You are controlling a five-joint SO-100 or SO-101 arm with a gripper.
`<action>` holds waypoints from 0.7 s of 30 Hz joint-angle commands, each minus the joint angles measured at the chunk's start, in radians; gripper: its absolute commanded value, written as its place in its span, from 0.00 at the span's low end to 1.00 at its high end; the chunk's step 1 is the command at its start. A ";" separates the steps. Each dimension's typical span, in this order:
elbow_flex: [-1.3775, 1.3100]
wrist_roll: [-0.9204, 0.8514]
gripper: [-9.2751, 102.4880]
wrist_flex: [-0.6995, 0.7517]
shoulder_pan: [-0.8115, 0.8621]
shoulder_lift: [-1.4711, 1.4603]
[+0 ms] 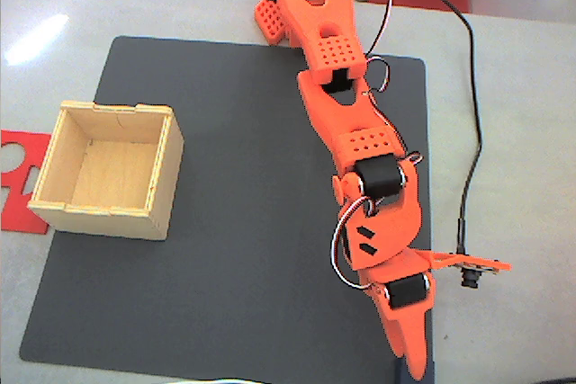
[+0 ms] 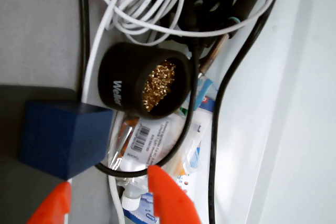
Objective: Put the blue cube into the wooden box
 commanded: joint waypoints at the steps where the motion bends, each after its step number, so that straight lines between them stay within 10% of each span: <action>1: -0.049 0.008 0.25 -0.043 0.003 0.043; 9: -0.049 -0.143 0.25 -0.304 -0.023 -0.026; 21: -0.049 -0.137 0.23 -0.196 -0.023 -0.044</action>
